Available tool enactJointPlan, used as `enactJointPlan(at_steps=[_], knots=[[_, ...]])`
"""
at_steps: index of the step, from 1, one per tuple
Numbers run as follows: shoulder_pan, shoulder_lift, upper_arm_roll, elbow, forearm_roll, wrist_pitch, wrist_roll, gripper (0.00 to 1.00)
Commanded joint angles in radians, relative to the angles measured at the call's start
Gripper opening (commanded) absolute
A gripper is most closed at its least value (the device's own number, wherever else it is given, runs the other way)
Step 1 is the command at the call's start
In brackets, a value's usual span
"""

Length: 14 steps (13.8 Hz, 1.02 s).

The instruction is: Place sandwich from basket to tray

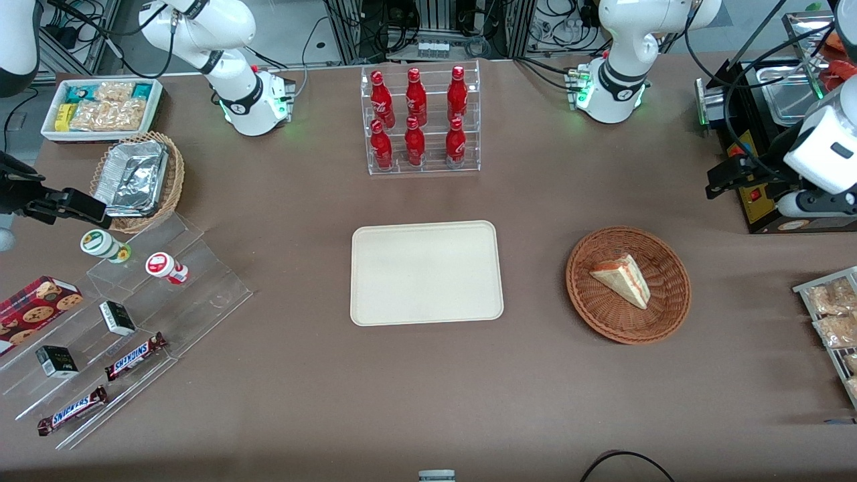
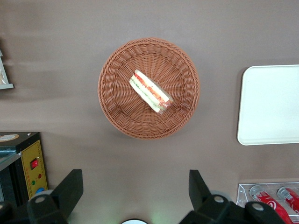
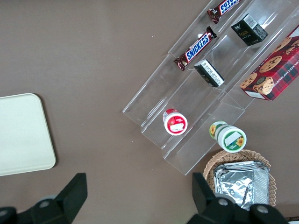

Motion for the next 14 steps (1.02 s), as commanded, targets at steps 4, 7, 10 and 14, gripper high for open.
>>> enactJointPlan(at_steps=[4, 7, 10, 14], knots=[[-0.002, -0.008, 0.006, -0.178, 0.006, 0.201, -0.023, 1.00], [-0.001, 0.015, 0.006, -0.292, 0.004, 0.336, -0.128, 1.00], [-0.010, 0.010, 0.003, -0.471, 0.006, 0.575, -0.337, 1.00], [-0.015, 0.013, -0.002, -0.600, 0.007, 0.713, -0.506, 1.00]])
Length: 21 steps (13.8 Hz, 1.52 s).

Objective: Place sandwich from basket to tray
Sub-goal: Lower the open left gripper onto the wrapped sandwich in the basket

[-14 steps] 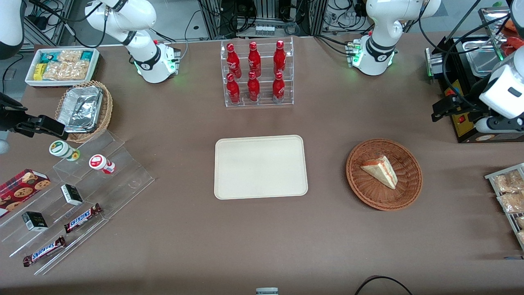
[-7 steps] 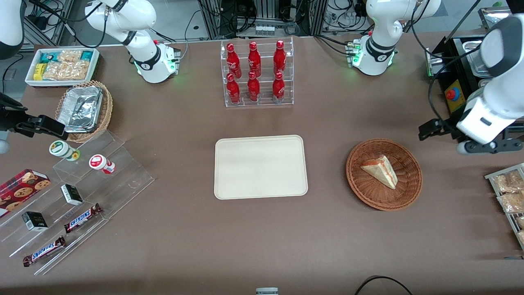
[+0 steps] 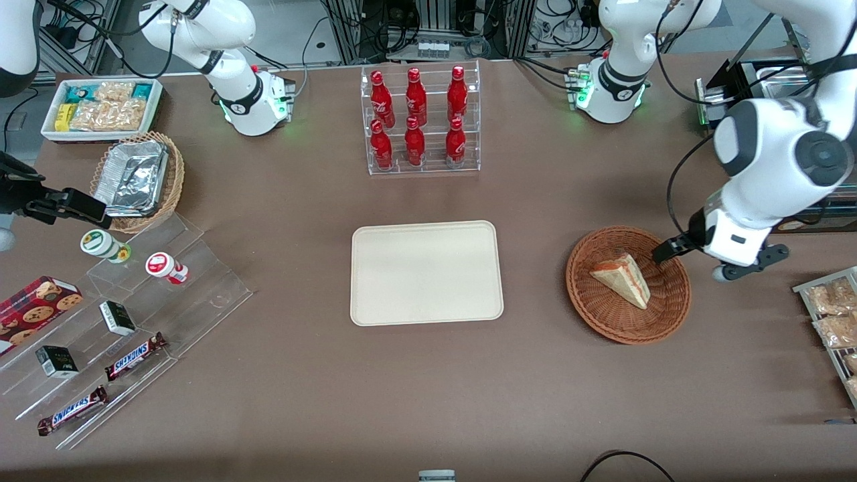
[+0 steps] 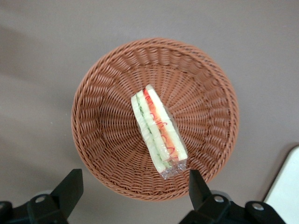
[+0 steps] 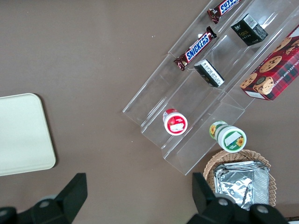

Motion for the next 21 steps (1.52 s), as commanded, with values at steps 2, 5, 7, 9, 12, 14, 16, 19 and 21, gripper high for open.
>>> enactJointPlan(at_steps=[2, 5, 7, 9, 12, 14, 16, 19, 21], knots=[[-0.049, -0.014, -0.004, -0.067, 0.017, 0.056, -0.172, 1.00], [-0.062, 0.003, -0.004, -0.086, 0.030, 0.069, -0.229, 1.00], [-0.062, 0.012, -0.004, -0.102, 0.031, 0.104, -0.238, 1.00], [-0.063, 0.049, -0.004, -0.100, 0.034, 0.150, -0.279, 1.00], [-0.063, 0.083, -0.004, -0.100, 0.034, 0.200, -0.302, 1.00], [-0.066, 0.110, -0.005, -0.100, 0.034, 0.234, -0.345, 1.00], [-0.081, 0.130, -0.004, -0.099, 0.031, 0.256, -0.365, 1.00], [-0.083, 0.164, -0.004, -0.102, 0.034, 0.288, -0.376, 1.00], [-0.083, 0.182, -0.004, -0.102, 0.034, 0.296, -0.376, 1.00]])
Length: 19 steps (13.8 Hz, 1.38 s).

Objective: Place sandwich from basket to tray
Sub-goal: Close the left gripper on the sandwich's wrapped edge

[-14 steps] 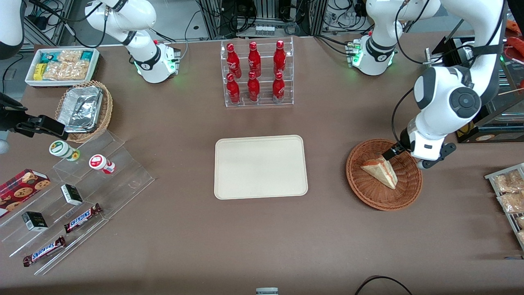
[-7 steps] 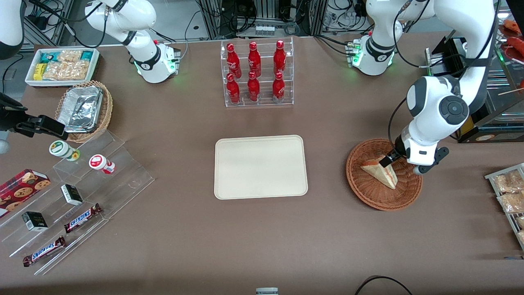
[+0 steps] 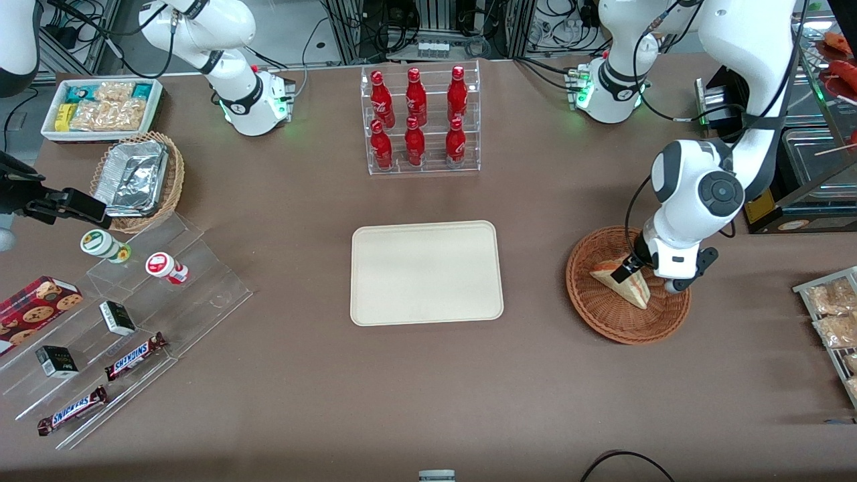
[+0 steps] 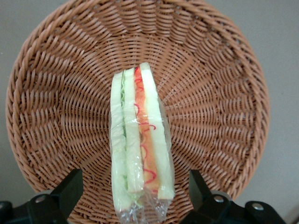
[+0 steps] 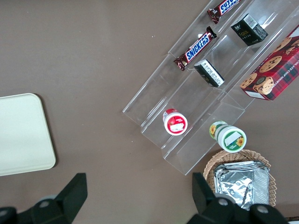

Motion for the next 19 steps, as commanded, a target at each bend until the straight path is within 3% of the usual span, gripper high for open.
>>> enactJointPlan(at_steps=[1, 2, 3, 5, 6, 7, 12, 19], knots=[[-0.012, 0.022, 0.006, -0.002, 0.024, 0.029, -0.035, 1.00], [-0.012, 0.028, 0.006, -0.001, 0.024, 0.032, -0.035, 0.99], [-0.012, 0.036, 0.006, -0.001, 0.021, 0.050, -0.040, 0.88], [-0.012, 0.048, 0.007, 0.005, 0.021, 0.060, -0.072, 0.30], [-0.012, 0.050, 0.007, 0.007, 0.021, 0.060, -0.070, 0.07], [-0.012, 0.050, 0.007, 0.009, 0.021, 0.058, -0.069, 0.00], [-0.012, 0.018, 0.009, 0.030, 0.045, 0.008, -0.061, 0.00], [-0.012, -0.025, -0.002, 0.335, 0.076, -0.463, 0.028, 0.00]])
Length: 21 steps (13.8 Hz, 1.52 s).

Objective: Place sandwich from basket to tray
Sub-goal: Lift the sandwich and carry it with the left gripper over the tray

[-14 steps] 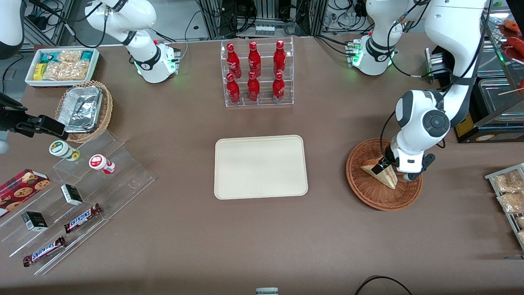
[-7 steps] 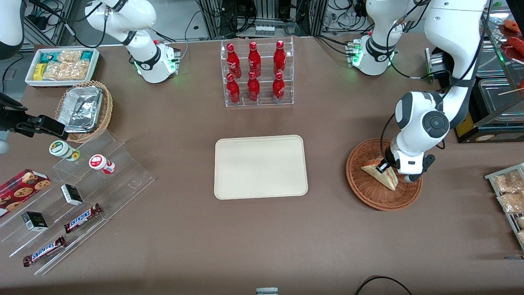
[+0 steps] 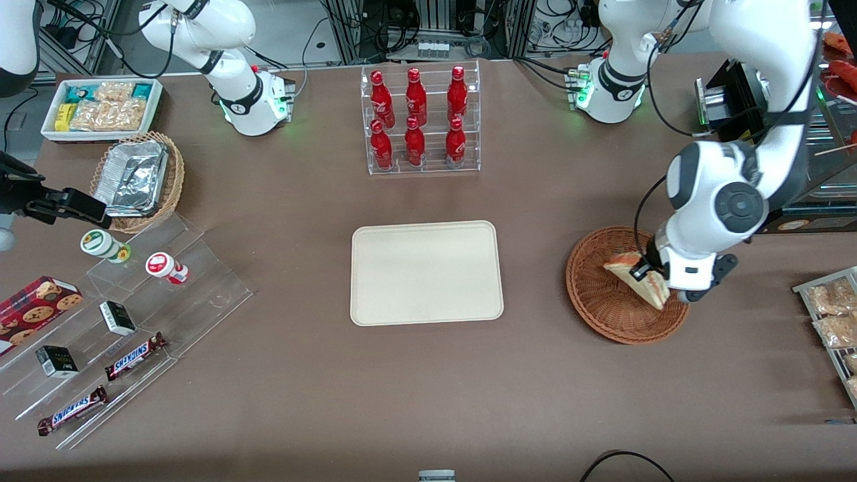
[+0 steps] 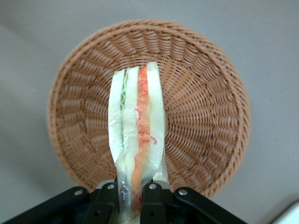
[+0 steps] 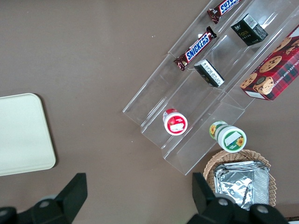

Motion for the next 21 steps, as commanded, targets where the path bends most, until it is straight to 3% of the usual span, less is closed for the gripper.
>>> enactJointPlan(at_steps=[1, 7, 18, 21], knots=[[-0.011, -0.005, -0.010, 0.138, 0.011, -0.145, 0.069, 0.00], [-0.049, 0.116, -0.211, 0.385, 0.013, -0.253, 0.121, 0.00], [-0.445, 0.460, -0.213, 0.704, 0.017, -0.197, 0.060, 0.00], [-0.508, 0.529, -0.211, 0.703, 0.080, -0.132, 0.054, 0.00]])
